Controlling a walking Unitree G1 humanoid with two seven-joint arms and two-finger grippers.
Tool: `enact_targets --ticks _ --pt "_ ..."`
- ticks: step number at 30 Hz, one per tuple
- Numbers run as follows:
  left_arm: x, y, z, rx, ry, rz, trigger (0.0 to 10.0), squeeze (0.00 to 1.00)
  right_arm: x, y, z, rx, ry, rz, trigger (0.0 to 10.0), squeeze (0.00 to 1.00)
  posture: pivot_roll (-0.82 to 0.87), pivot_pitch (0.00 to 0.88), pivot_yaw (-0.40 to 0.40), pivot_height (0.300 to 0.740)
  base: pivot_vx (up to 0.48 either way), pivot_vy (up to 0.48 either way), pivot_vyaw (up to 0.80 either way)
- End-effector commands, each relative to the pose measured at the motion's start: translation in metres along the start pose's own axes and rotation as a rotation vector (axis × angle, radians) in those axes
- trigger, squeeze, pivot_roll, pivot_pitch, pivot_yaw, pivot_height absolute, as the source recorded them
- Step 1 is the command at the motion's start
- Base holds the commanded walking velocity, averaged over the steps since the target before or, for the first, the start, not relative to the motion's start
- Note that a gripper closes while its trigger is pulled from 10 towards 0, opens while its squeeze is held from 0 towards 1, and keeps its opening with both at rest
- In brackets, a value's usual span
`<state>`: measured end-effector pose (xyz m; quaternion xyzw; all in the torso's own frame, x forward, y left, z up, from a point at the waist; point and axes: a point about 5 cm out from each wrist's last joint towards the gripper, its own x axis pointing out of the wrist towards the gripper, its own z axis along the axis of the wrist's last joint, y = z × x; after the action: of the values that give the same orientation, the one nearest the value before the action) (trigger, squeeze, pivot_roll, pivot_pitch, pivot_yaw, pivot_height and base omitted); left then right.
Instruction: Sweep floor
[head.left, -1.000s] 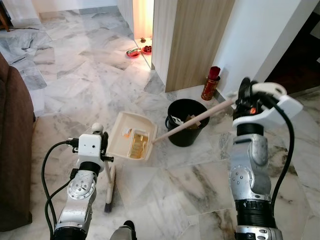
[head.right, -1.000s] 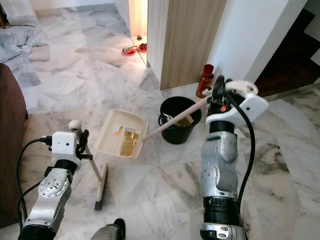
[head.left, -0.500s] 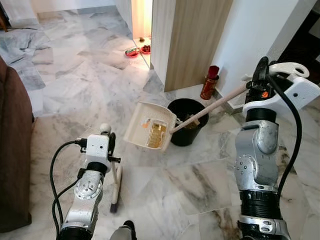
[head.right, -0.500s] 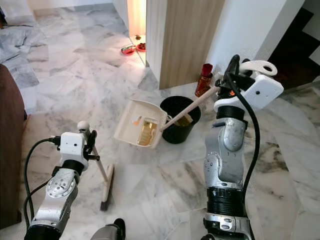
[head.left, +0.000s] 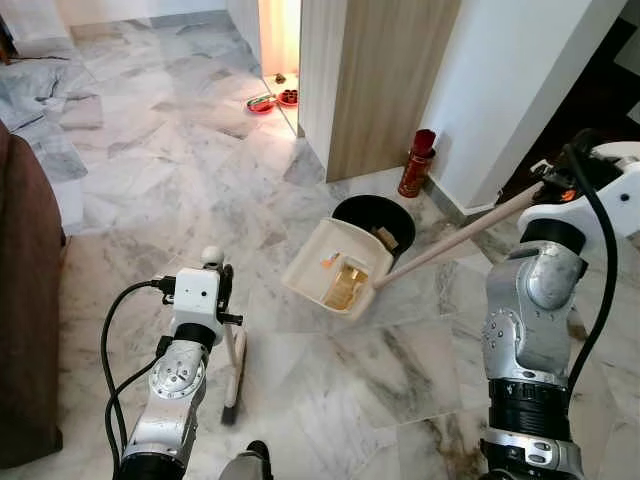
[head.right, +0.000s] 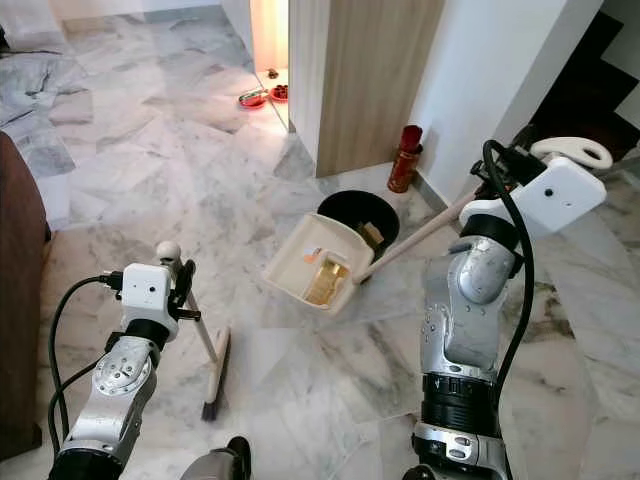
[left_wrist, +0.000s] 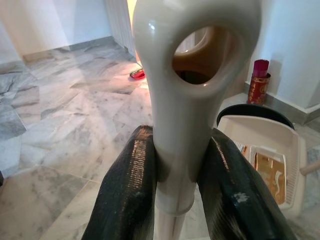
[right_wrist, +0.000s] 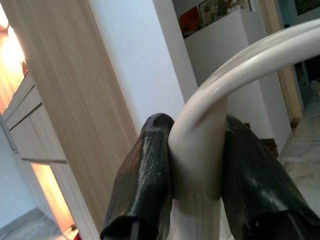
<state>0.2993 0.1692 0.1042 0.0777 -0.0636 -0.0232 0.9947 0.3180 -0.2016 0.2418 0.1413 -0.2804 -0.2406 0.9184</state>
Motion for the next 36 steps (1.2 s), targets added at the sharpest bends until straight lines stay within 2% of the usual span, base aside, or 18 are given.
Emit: enact_targets --ticks 1,12,32,36 --pt "0.0040 -0.0003 0.0095 0.007 -0.053 -0.011 10.0 0.00 0.0034 0.0027 0.0238 0.051 -0.118 -0.001 10.0 0.00 0.17 0.110 -0.054 0.740 0.000 0.000 0.00" --pt "0.0029 -0.0008 0.0090 0.002 -0.051 -0.013 10.0 0.00 0.0023 0.0072 0.0283 0.036 -0.151 0.022 10.0 0.00 0.17 0.100 -0.054 0.740 0.000 0.000 0.00" --pt "0.0051 0.0011 0.0104 0.003 -0.056 -0.017 10.0 0.00 0.0027 0.0103 0.0279 0.049 -0.141 0.035 10.0 0.00 0.18 0.087 -0.050 0.740 0.301 0.000 0.00" --pt "0.0052 0.0015 0.0106 0.002 -0.056 -0.017 10.0 0.00 0.0031 0.0106 0.0280 0.050 -0.140 0.035 10.0 0.00 0.18 0.090 -0.049 0.740 0.326 0.000 -0.71"
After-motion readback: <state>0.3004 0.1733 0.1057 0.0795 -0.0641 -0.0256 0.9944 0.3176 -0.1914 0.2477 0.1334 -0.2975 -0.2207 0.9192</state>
